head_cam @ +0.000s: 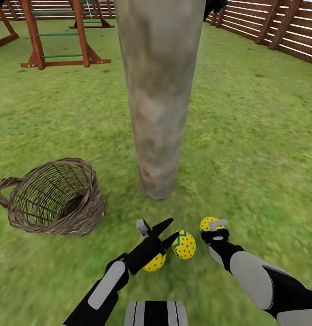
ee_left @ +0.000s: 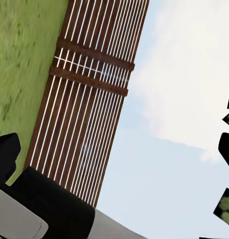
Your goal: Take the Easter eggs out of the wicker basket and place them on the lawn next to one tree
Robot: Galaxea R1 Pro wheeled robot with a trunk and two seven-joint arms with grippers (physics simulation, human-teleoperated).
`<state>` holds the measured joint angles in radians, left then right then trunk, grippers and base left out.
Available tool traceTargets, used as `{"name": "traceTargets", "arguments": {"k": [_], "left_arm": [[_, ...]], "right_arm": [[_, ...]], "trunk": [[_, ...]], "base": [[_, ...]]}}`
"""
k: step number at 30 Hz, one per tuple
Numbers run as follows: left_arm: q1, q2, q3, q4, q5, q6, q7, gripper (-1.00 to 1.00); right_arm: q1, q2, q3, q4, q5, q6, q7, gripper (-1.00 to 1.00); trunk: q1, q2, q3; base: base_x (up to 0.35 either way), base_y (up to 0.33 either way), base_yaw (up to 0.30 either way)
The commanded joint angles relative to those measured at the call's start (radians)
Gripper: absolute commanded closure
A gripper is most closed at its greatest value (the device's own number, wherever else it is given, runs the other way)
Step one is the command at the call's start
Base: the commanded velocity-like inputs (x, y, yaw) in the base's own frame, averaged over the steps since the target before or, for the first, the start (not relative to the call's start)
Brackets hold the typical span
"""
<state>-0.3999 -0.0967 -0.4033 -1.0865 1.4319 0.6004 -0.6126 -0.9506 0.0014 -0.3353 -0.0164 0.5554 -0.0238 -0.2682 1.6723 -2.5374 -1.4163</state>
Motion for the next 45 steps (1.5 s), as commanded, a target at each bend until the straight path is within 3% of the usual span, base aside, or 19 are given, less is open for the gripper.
{"name": "traceTargets", "arguments": {"k": [1, 7, 18, 33, 34, 39, 45], "left_arm": [[0.0, 0.0, 0.0, 0.0, 0.008, 0.007, 0.0, -1.0], [0.0, 0.0, 0.0, -0.001, 0.008, 0.007, -0.005, -1.0], [0.0, 0.0, -0.01, -0.001, 0.007, 0.007, -0.001, -1.0], [0.0, 0.0, -0.016, 0.0, 0.008, 0.006, -0.003, -1.0], [0.0, 0.0, -0.016, 0.0, 0.008, 0.006, -0.003, -1.0], [0.0, 0.0, -0.016, 0.001, 0.008, 0.006, -0.003, -1.0], [0.0, 0.0, -0.016, 0.0, 0.008, 0.004, -0.001, -1.0]], "right_arm": [[0.0, 0.0, -0.008, 0.001, 0.005, -0.004, -0.002, 1.0], [0.0, 0.001, -0.007, 0.005, 0.005, -0.004, -0.002, 1.0], [0.001, 0.002, -0.007, 0.006, 0.006, -0.01, -0.001, 1.0], [0.001, 0.002, -0.006, 0.009, 0.008, -0.005, 0.007, 1.0], [0.001, 0.002, -0.005, 0.009, 0.008, -0.004, 0.007, -1.0], [0.001, 0.003, -0.005, 0.01, 0.008, -0.004, 0.007, -1.0], [0.001, 0.003, -0.005, 0.01, 0.008, -0.002, 0.008, -1.0]], "trunk": [[0.0, 0.0, -0.001], [0.0, 0.0, -0.001], [0.005, -0.003, -0.043], [0.005, -0.003, -0.043], [0.005, -0.003, -0.043], [0.005, -0.003, -0.043], [0.002, -0.001, -0.02]], "base": [[0.092, -0.027, 0.0], [0.013, -0.004, 0.0], [0.0, 0.0, 0.0], [0.0, 0.0, 0.0], [0.0, 0.0, 0.0], [0.0, 0.0, 0.0], [0.0, 0.0, 0.0]]}}
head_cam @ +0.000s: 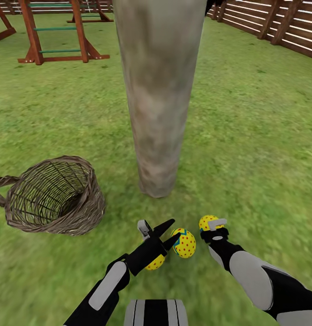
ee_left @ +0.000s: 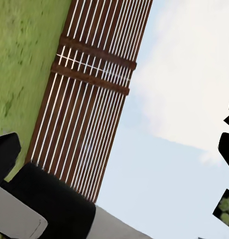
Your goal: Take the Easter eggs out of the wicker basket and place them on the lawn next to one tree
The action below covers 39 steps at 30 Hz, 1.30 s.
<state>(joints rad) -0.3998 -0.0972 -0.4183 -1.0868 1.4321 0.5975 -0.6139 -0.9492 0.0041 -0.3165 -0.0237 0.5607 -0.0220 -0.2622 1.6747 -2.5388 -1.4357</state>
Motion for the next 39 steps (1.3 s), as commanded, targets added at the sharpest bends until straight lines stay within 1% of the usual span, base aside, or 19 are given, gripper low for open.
{"name": "traceTargets", "arguments": {"k": [1, 28, 34, 36, 38, 39], "left_arm": [[-0.001, 0.0, 0.0, 0.001, 0.008, 0.007, 0.0, -1.0], [-0.001, 0.0, 0.0, -0.003, 0.01, 0.009, 0.002, -1.0], [-0.001, 0.0, -0.008, -0.002, 0.009, 0.024, 0.003, -1.0], [-0.001, 0.002, -0.007, -0.01, 0.01, 0.028, 0.002, -1.0], [-0.001, 0.004, -0.006, -0.01, 0.01, 0.029, 0.002, -1.0], [-0.001, 0.005, -0.005, -0.011, 0.01, 0.029, 0.002, -1.0]], "right_arm": [[0.0, 0.001, -0.024, 0.018, 0.002, -0.003, 0.003, -1.0], [0.0, -0.001, -0.025, 0.01, 0.003, 0.0, -0.003, -1.0], [0.0, -0.011, -0.023, 0.007, 0.004, 0.004, -0.005, -1.0], [-0.001, -0.012, -0.023, 0.007, 0.002, 0.032, -0.003, -1.0], [-0.001, -0.012, -0.024, 0.007, 0.0, 0.093, -0.001, -1.0], [-0.001, -0.012, -0.025, 0.007, -0.001, 0.099, 0.0, -1.0]], "trunk": [[0.0, 0.0, 0.003], [-0.012, 0.007, 0.108], [-0.015, 0.008, 0.131], [-0.016, 0.008, 0.139], [-0.017, 0.009, 0.146], [-0.017, 0.009, 0.15]], "base": [[0.0, 0.0, 0.0], [0.0, 0.0, 0.0], [0.0, 0.0, 0.0], [0.0, 0.0, 0.0], [-0.05, 0.0, 0.0], [-0.175, 0.0, 0.0]]}}
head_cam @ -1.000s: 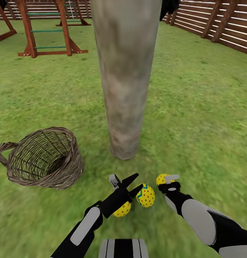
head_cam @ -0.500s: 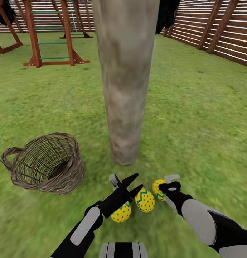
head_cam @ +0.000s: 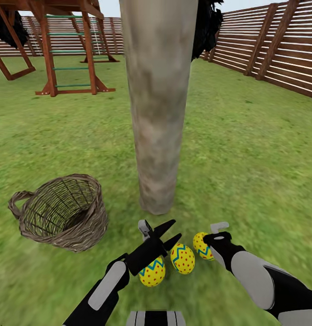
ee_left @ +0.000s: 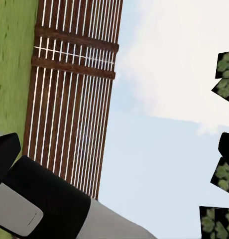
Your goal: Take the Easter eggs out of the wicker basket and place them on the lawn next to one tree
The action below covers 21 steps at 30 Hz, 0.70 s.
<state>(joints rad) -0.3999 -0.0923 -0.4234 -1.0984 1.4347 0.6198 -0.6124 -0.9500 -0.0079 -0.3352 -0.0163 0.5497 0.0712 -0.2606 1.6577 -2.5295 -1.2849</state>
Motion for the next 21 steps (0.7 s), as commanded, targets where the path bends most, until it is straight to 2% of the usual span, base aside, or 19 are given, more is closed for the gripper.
{"name": "traceTargets", "arguments": {"k": [1, 12, 17, 21], "left_arm": [[0.0, 0.001, 0.0, -0.001, 0.008, 0.007, 0.0, -1.0], [-0.002, 0.009, 0.001, -0.009, 0.008, 0.009, 0.001, -1.0], [-0.002, 0.063, 0.0, -0.074, 0.028, 0.013, 0.001, -1.0], [0.001, 0.081, 0.0, -0.099, 0.057, 0.014, 0.002, -1.0]], "right_arm": [[0.0, 0.0, -0.006, -0.001, 0.01, 0.01, -0.002, -1.0], [-0.001, -0.003, -0.007, 0.005, 0.012, 0.031, 0.0, -1.0], [-0.001, -0.004, -0.007, 0.003, 0.009, 0.033, 0.09, -1.0], [-0.001, -0.007, -0.007, 0.001, 0.007, 0.033, 0.125, -1.0]], "trunk": [[-0.001, 0.0, 0.003], [-0.006, 0.003, 0.046], [-0.008, 0.004, 0.065], [-0.01, 0.005, 0.081]], "base": [[-0.233, 0.0, 0.0], [-0.317, 0.0, 0.0], [-0.063, 0.0, 0.0], [-0.006, 0.0, 0.0]]}}
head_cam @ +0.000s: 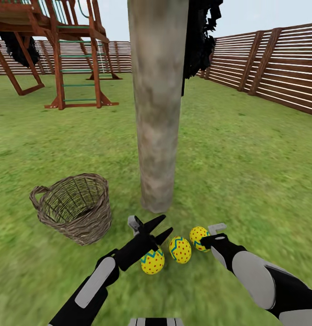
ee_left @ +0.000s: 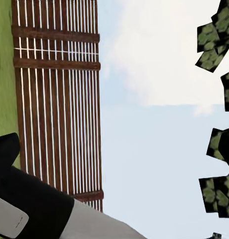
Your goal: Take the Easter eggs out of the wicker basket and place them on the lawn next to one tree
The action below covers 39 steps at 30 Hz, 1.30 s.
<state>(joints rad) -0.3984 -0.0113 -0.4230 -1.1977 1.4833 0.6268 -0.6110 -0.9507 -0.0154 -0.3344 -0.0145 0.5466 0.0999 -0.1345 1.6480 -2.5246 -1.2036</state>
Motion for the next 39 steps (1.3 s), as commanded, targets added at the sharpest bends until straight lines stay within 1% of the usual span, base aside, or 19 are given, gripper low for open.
{"name": "traceTargets", "arguments": {"k": [1, 3, 5, 6, 8, 9, 10, 12, 15, 16, 19, 20, 21, 27, 29, 34, 35, 37, 39], "left_arm": [[0.0, 0.011, 0.0, 0.0, 0.01, 0.007, 0.0, -1.0], [0.002, 0.023, 0.0, 0.0, 0.011, 0.007, 0.0, -1.0], [0.01, 0.031, 0.0, 0.004, 0.012, 0.007, 0.0, -1.0], [0.014, 0.033, 0.0, 0.006, 0.012, 0.007, 0.0, -1.0], [0.027, 0.048, 0.0, 0.009, 0.012, 0.007, 0.0, -1.0], [0.034, 0.062, 0.0, 0.009, 0.012, 0.007, 0.0, -1.0], [0.041, 0.072, 0.0, 0.009, 0.012, 0.007, 0.0, -1.0], [0.065, 0.109, 0.0, 0.009, 0.013, 0.006, 0.0, -1.0], [0.083, 0.141, 0.0, 0.014, 0.012, 0.005, 0.001, -1.0], [0.09, 0.145, 0.0, 0.023, 0.011, 0.005, 0.005, -1.0], [0.104, 0.15, 0.0, 0.065, 0.008, 0.004, 0.044, -1.0], [0.108, 0.15, -0.001, 0.114, 0.008, 0.001, 0.086, -1.0], [0.11, 0.151, 0.0, 0.147, 0.007, -0.002, 0.103, -1.0], [0.111, 0.152, -0.001, 0.238, -0.002, -0.012, 0.129, -1.0], [0.112, 0.153, -0.002, 0.289, -0.002, -0.013, 0.147, -1.0], [0.112, 0.183, -0.002, 0.366, -0.006, -0.027, 0.166, -1.0], [0.112, 0.186, -0.002, 0.381, -0.012, -0.033, 0.166, -1.0], [0.112, 0.191, -0.002, 0.441, -0.074, -0.065, 0.166, -1.0], [0.112, 0.192, -0.002, 0.452, -0.093, -0.079, 0.167, -1.0]], "right_arm": [[0.0, -0.004, -0.007, -0.001, 0.011, 0.008, 0.002, -1.0], [0.0, -0.009, -0.008, -0.001, 0.009, 0.034, 0.011, -1.0], [0.0, -0.02, -0.008, -0.002, 0.008, 0.085, 0.045, -1.0], [0.0, -0.023, -0.009, -0.002, 0.008, 0.101, 0.077, -1.0], [0.0, -0.029, -0.009, -0.003, 0.008, 0.122, 0.167, -1.0], [0.0, -0.036, -0.008, -0.003, 0.009, 0.128, 0.21, -1.0], [0.0, -0.041, -0.008, -0.003, 0.008, 0.13, 0.231, -1.0], [0.0, -0.053, -0.008, -0.002, 0.007, 0.132, 0.267, -1.0], [0.0, -0.062, -0.008, 0.001, 0.009, 0.133, 0.277, -1.0], [0.0, -0.062, -0.008, 0.003, 0.009, 0.133, 0.278, -1.0], [0.0, -0.063, -0.008, 0.007, 0.01, 0.133, 0.28, -1.0], [0.0, -0.064, -0.008, 0.01, 0.009, 0.133, 0.28, -1.0], [0.001, -0.064, -0.008, 0.013, 0.01, 0.133, 0.28, -1.0], [0.024, -0.064, -0.008, 0.017, 0.011, 0.133, 0.279, -1.0], [0.039, -0.064, -0.008, 0.017, 0.01, 0.132, 0.279, -1.0], [0.084, -0.06, -0.008, 0.017, 0.012, 0.129, 0.279, -1.0], [0.091, -0.059, -0.008, 0.017, 0.013, 0.128, 0.278, -1.0], [0.121, -0.058, -0.008, 0.017, 0.012, 0.127, 0.275, -1.0], [0.128, -0.058, -0.008, 0.017, 0.011, 0.126, 0.273, -1.0]], "trunk": [[-0.001, 0.0, 0.003], [-0.001, 0.0, 0.011], [-0.002, 0.001, 0.019], [-0.003, 0.001, 0.023], [-0.004, 0.002, 0.03], [-0.004, 0.002, 0.034], [-0.005, 0.002, 0.038], [-0.006, 0.003, 0.046], [-0.007, 0.003, 0.057], [-0.007, 0.004, 0.061], [-0.009, 0.004, 0.073], [-0.009, 0.004, 0.077], [-0.01, 0.005, 0.081], [-0.012, 0.006, 0.104], [-0.013, 0.007, 0.112], [-0.015, 0.008, 0.131], [-0.016, 0.008, 0.135], [-0.017, 0.008, 0.142], [-0.018, 0.009, 0.15]], "base": [[-0.001, 0.0, 0.0], [0.0, 0.0, 0.0], [0.0, 0.0, 0.0], [0.0, 0.0, 0.0], [0.0, 0.0, 0.0], [0.0, 0.0, 0.0], [0.0, 0.0, 0.0], [0.0, 0.0, 0.0], [0.0, 0.0, 0.0], [0.0, 0.0, 0.0], [0.0, 0.0, 0.0], [0.0, 0.0, 0.0], [0.0, 0.0, 0.0], [0.0, 0.0, 0.0], [0.0, 0.0, 0.0], [0.0, 0.0, 0.0], [0.0, 0.0, 0.0], [0.0, 0.0, 0.0], [0.0, 0.0, 0.0]]}}
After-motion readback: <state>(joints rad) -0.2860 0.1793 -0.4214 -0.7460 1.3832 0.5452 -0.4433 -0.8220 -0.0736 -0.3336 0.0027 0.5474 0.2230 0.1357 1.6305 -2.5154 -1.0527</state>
